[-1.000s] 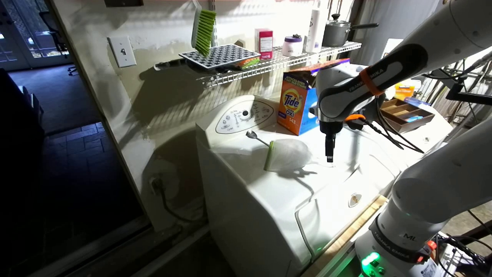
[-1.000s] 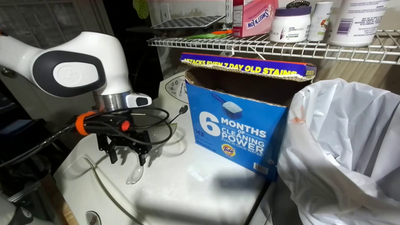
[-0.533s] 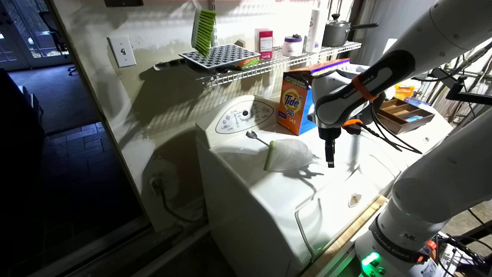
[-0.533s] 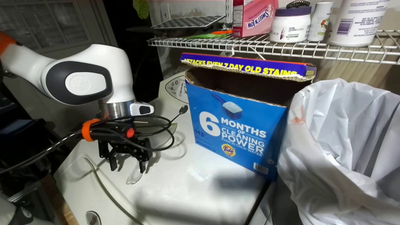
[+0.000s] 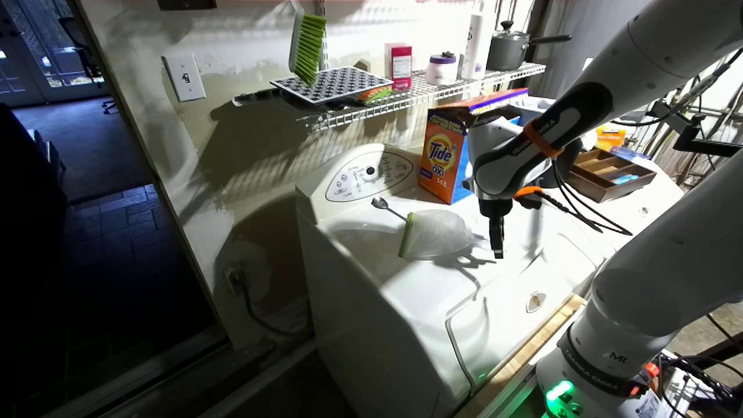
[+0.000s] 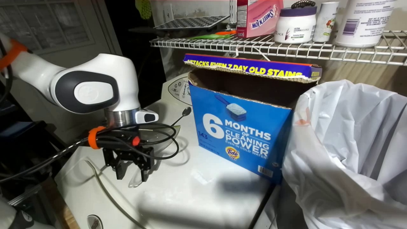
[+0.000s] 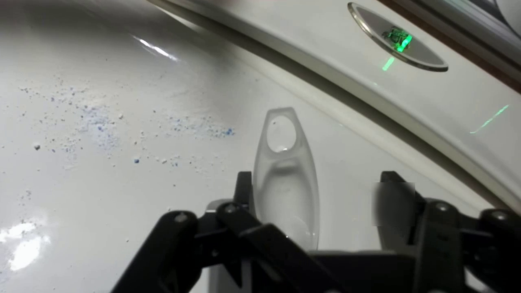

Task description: Flip over the dustpan

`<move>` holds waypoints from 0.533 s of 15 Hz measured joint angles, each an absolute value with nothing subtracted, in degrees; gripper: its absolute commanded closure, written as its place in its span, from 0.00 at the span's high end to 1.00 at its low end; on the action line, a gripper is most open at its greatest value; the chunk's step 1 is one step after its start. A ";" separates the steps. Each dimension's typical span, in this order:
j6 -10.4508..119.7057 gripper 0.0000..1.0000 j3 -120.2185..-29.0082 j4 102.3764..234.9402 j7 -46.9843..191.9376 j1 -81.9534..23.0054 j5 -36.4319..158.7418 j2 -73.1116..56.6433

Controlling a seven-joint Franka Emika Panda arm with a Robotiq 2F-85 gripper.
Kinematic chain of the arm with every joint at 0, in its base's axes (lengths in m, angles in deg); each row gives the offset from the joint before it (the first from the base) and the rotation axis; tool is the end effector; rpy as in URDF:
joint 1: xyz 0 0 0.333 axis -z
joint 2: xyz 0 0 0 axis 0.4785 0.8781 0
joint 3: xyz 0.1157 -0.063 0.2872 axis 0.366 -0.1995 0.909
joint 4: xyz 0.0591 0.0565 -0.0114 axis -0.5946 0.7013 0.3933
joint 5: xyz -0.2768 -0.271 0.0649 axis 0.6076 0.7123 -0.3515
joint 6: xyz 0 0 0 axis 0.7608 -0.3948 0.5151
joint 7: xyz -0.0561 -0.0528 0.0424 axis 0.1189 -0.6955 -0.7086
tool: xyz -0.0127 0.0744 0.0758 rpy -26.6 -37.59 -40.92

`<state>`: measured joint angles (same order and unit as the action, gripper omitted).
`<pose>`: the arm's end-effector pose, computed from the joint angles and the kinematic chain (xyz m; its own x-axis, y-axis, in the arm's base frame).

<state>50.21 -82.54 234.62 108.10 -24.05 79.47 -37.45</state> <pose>0.3371 -0.1034 0.2614 0.8074 0.4914 -0.3266 0.5172 -0.8558 -0.0093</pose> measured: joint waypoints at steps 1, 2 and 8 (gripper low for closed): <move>50.31 0.91 -82.54 234.61 108.10 -23.99 79.47 -37.28; 50.37 0.94 -82.54 234.61 108.09 -23.91 79.47 -37.14; 50.42 0.67 -82.54 234.61 108.09 -23.56 79.47 -36.82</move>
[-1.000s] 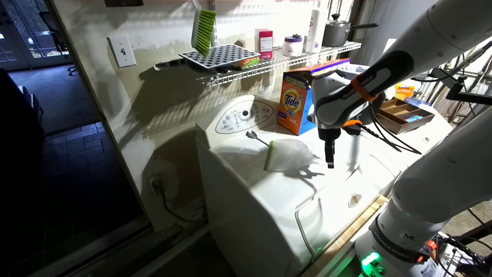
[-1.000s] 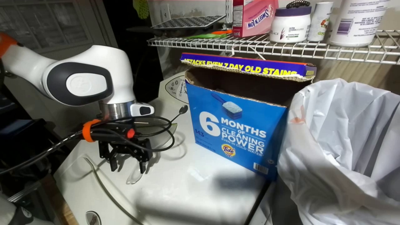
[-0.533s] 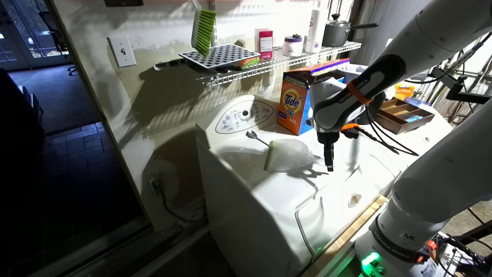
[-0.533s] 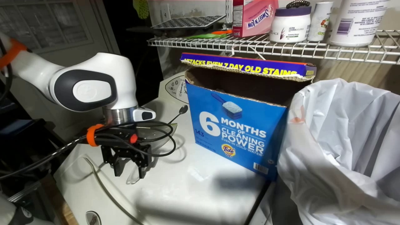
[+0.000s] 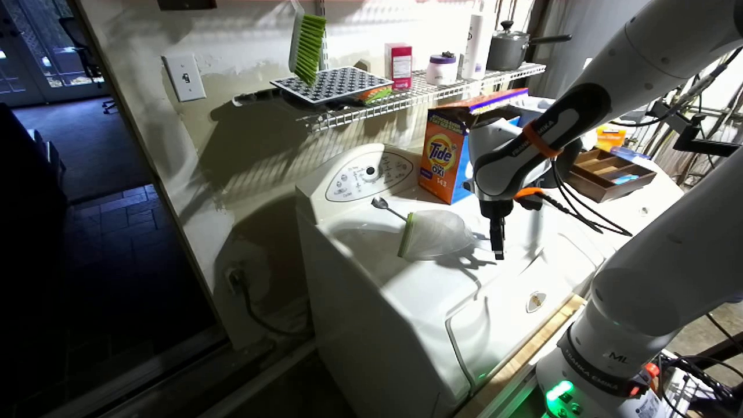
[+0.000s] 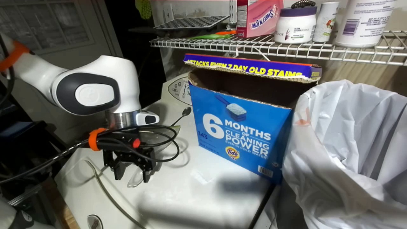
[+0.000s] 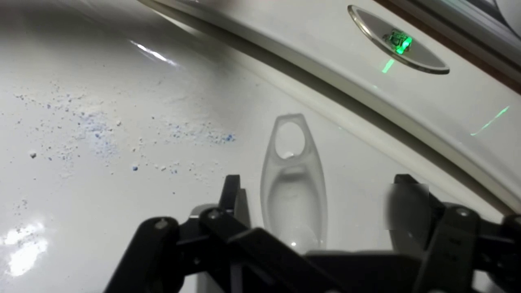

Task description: Flip over the dustpan

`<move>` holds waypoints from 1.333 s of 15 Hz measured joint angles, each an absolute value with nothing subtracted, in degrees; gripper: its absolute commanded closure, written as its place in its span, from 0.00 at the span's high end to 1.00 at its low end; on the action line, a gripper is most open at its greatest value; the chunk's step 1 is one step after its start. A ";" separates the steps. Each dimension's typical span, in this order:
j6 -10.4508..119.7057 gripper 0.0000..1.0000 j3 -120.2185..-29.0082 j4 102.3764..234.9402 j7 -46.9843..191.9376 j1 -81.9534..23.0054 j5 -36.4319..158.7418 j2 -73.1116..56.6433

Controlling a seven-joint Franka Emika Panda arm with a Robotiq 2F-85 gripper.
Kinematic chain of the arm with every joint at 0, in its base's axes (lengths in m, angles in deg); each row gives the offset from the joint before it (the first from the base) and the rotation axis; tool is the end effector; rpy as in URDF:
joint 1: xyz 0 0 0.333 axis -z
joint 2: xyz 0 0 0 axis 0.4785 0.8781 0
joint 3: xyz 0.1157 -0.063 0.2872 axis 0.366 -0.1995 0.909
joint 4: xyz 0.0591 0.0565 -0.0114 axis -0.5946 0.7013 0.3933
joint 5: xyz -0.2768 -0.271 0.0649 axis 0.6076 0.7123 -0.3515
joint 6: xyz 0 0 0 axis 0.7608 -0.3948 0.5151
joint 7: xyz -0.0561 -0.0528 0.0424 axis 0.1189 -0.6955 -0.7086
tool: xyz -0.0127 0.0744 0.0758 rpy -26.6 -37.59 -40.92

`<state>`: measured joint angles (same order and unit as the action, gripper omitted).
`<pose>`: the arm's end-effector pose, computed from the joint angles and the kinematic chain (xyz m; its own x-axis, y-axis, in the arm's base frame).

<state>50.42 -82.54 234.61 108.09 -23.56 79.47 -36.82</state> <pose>0.3360 -0.1062 0.2579 0.8090 0.4852 -0.3319 0.5101 -0.8600 -0.0137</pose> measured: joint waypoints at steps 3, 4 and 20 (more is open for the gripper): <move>50.42 0.45 -82.54 234.61 108.09 -23.54 79.47 -36.82; 50.42 0.38 -82.54 234.58 108.09 -23.54 79.43 -36.83; 45.85 0.14 -84.83 233.29 126.37 -25.04 61.05 -41.98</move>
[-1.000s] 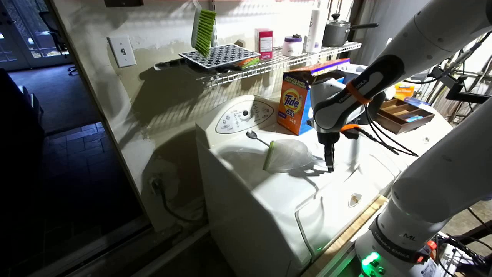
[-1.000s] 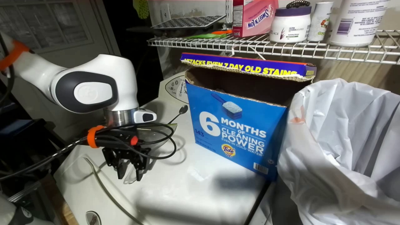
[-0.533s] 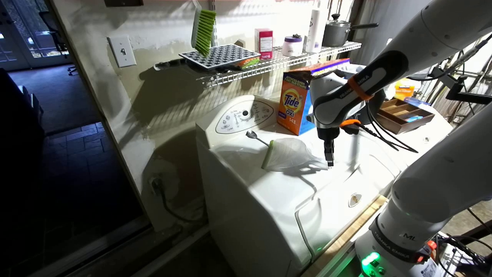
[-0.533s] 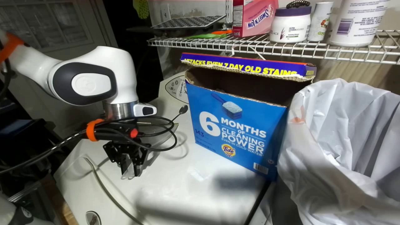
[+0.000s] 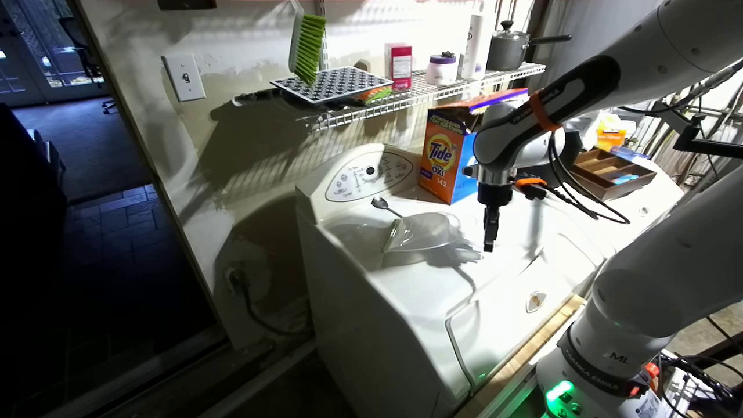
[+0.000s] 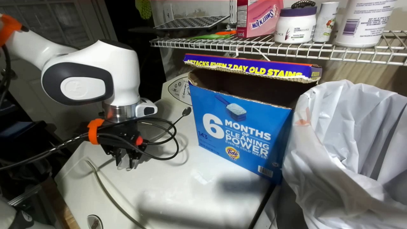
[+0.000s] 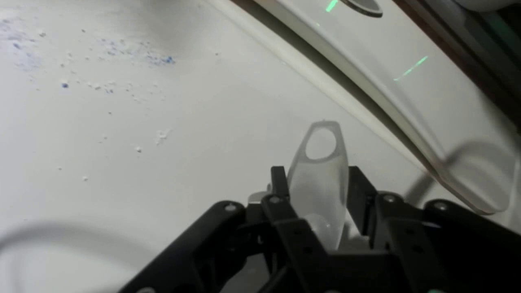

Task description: Flip over the dustpan

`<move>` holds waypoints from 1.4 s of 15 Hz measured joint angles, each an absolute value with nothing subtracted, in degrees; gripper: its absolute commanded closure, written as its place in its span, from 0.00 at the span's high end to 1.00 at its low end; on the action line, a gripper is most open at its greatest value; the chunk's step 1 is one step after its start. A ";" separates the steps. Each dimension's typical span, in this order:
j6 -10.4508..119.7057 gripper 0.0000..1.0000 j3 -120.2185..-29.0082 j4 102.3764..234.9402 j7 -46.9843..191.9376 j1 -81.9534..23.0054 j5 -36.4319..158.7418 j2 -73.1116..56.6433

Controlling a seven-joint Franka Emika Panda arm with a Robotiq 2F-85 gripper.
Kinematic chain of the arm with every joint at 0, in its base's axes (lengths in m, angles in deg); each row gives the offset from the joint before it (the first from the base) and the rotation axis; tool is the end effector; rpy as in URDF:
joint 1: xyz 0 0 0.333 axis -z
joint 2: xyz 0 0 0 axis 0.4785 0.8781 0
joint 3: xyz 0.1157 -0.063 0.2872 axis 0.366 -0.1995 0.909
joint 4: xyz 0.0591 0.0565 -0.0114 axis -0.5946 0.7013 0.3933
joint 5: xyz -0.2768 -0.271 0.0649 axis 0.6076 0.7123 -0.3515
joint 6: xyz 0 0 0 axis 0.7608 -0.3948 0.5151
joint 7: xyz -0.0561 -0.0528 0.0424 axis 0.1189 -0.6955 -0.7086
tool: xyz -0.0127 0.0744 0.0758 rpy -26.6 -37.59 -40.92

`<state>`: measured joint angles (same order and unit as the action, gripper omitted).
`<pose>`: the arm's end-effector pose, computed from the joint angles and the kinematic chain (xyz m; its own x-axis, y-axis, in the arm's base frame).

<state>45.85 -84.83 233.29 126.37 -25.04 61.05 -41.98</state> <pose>0.3395 -0.1030 0.2912 0.8073 0.5756 -0.1299 0.5439 -0.8112 -0.2145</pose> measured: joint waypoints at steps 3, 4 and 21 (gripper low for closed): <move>41.43 0.14 -86.88 232.89 134.70 -25.39 52.76 -43.07; 39.22 0.14 -87.51 232.51 136.67 -25.37 50.65 -43.28; -4.02 0.14 -92.80 221.40 140.90 -18.89 32.58 -33.18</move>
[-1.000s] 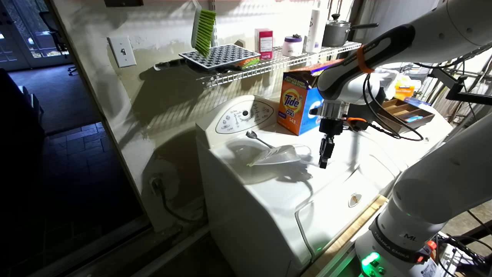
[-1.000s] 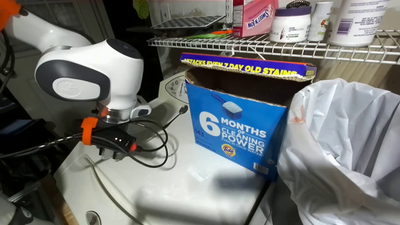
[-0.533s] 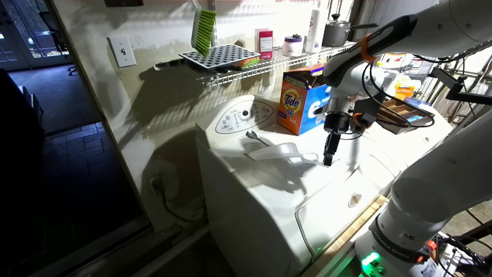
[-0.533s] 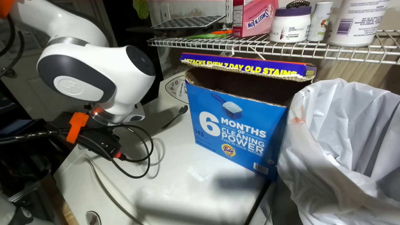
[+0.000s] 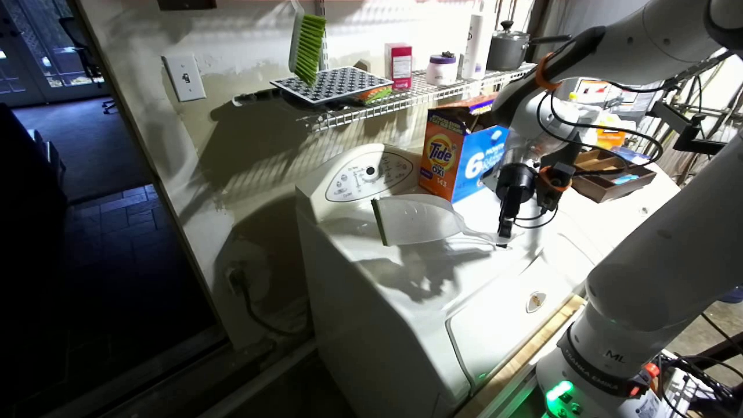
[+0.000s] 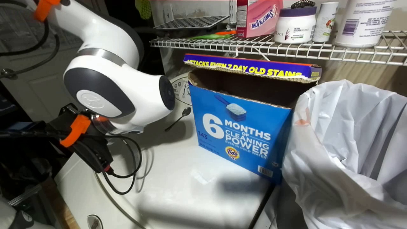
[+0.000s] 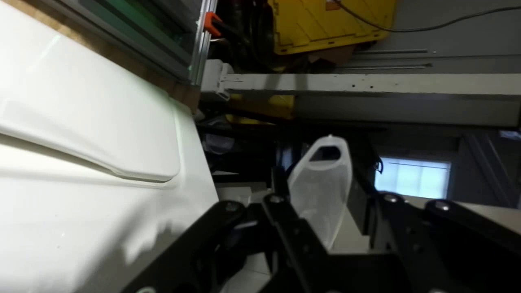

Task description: Flip over the dustpan

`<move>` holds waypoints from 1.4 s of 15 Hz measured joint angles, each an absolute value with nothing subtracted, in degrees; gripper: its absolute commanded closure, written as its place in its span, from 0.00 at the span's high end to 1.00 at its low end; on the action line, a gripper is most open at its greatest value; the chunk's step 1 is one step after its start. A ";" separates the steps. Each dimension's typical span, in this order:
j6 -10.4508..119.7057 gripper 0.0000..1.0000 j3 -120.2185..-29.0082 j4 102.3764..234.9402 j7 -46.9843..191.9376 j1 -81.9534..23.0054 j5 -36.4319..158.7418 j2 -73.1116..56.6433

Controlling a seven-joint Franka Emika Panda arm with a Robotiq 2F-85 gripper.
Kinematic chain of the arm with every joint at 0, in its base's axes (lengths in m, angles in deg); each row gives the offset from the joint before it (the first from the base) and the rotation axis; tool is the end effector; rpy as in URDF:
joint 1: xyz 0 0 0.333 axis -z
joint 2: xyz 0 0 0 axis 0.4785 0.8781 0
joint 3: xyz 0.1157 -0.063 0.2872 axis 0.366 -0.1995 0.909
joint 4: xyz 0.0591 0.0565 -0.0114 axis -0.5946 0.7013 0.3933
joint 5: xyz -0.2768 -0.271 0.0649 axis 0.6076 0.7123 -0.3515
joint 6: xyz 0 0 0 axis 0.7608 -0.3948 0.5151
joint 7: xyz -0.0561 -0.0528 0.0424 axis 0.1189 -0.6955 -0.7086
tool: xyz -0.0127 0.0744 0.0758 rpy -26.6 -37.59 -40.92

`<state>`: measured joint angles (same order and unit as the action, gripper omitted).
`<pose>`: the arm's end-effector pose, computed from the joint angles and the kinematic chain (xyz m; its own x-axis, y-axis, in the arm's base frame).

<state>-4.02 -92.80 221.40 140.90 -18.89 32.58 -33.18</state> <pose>0.2986 -0.1188 0.3139 0.8809 0.4683 -0.0686 0.1280 -0.3751 -0.9181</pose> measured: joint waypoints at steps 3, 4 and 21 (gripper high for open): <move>-9.30 0.14 -92.72 218.54 140.65 -17.48 29.99 -28.84; -10.97 0.14 -92.64 217.63 140.43 -16.93 29.09 -27.36; -32.27 0.14 -90.72 206.30 134.03 -8.79 22.18 -11.91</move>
<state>-32.27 -90.72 206.30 134.03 -8.79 22.18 -11.91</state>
